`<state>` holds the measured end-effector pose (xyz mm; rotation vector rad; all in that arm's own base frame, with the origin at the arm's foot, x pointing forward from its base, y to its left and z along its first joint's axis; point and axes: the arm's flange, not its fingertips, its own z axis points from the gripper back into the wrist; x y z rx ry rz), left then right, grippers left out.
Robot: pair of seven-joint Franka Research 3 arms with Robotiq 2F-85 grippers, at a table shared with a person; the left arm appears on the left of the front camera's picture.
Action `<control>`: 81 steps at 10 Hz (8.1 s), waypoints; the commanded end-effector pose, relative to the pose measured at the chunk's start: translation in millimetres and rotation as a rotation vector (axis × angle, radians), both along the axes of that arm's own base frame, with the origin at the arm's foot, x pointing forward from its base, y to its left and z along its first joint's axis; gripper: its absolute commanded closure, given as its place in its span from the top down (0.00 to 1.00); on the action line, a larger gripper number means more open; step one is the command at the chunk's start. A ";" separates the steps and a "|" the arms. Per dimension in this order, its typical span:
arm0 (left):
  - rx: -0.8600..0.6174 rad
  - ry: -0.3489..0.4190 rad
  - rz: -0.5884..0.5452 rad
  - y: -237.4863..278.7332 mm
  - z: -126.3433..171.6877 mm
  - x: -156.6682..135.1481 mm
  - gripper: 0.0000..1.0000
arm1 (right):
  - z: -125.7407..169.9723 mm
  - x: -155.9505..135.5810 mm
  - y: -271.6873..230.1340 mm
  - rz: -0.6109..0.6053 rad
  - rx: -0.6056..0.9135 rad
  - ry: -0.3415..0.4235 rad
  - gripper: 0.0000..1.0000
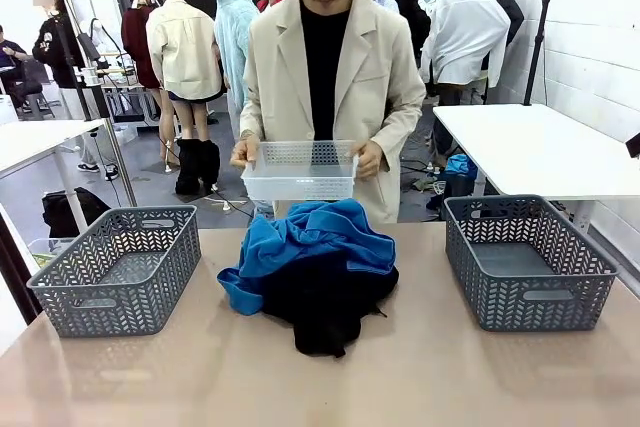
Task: Sort the tops and bottoms.
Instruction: Lift clothes from the center of the table with your left hand.
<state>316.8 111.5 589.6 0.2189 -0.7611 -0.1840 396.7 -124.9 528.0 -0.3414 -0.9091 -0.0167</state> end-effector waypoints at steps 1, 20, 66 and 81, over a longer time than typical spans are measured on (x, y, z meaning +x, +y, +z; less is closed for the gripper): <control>0.012 -0.002 0.000 1.9 -0.9 1.5 1.00 | 0.1 0.1 1.0 0.008 -0.014 0.005 1.00; 0.012 -0.002 0.000 1.9 -0.9 1.5 1.00 | 0.1 0.1 1.0 0.008 -0.014 0.005 1.00; -0.039 0.152 -1.246 -404.2 -138.9 215.1 1.00 | 0.1 0.1 1.0 0.008 -0.014 0.005 1.00; -0.061 0.227 -1.344 -427.3 -165.8 235.9 0.00 | 0.1 0.1 1.0 0.008 -0.014 0.005 1.00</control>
